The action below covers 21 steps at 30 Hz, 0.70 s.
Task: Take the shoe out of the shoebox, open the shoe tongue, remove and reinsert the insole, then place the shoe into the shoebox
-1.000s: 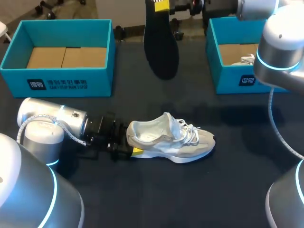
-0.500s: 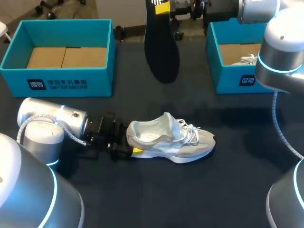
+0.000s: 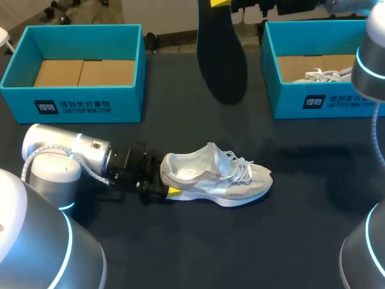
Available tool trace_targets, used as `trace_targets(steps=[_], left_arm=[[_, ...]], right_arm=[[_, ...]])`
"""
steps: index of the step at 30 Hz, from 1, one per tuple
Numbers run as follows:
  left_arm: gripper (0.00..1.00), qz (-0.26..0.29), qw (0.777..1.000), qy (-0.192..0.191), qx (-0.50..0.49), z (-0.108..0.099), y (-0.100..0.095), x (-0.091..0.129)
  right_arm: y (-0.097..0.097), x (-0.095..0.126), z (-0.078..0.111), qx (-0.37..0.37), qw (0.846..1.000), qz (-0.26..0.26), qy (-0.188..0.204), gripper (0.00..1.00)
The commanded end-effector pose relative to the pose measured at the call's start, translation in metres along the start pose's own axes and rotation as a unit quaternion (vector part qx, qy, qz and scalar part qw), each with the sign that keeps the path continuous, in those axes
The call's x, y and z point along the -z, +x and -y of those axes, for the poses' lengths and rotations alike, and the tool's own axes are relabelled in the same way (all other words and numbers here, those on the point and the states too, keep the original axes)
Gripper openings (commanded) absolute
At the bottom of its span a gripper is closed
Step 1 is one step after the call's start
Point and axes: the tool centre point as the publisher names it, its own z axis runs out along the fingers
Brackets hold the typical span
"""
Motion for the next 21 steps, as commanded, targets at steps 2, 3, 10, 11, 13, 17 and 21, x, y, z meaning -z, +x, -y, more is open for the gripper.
trace_targets(steps=[2, 3, 10, 11, 13, 17, 21], left_arm=[[0.00, 0.000, 1.000, 0.000, 0.000, -0.001, 0.000, -0.001], [0.00, 0.000, 1.000, 0.000, 0.000, -0.001, 0.000, -0.001], [0.00, 0.000, 1.000, 0.000, 0.000, -0.001, 0.000, -0.001], [0.00, 0.000, 1.000, 0.000, 0.000, -0.001, 0.000, -0.001], [0.00, 0.000, 1.000, 0.000, 0.000, -0.001, 0.000, -0.001], [0.00, 0.000, 1.000, 0.000, 0.000, -0.001, 0.000, -0.001], [0.00, 0.000, 1.000, 0.000, 0.000, -0.001, 0.000, -0.001]], right_arm=[[0.023, 0.010, 0.020, 0.008, 1.000, 0.018, -0.014, 0.00], [0.026, 0.010, 0.023, 0.009, 1.000, 0.020, -0.013, 0.00], [0.038, 0.012, 0.040, 0.007, 1.000, 0.027, -0.007, 0.00], [0.040, 0.012, 0.044, 0.005, 1.000, 0.029, -0.006, 0.00], [0.043, 0.011, 0.049, 0.000, 1.000, 0.029, -0.008, 0.00], [0.051, 0.010, 0.061, -0.008, 0.999, 0.032, -0.010, 0.00], [0.058, 0.009, 0.069, -0.012, 0.999, 0.034, -0.011, 0.00]])
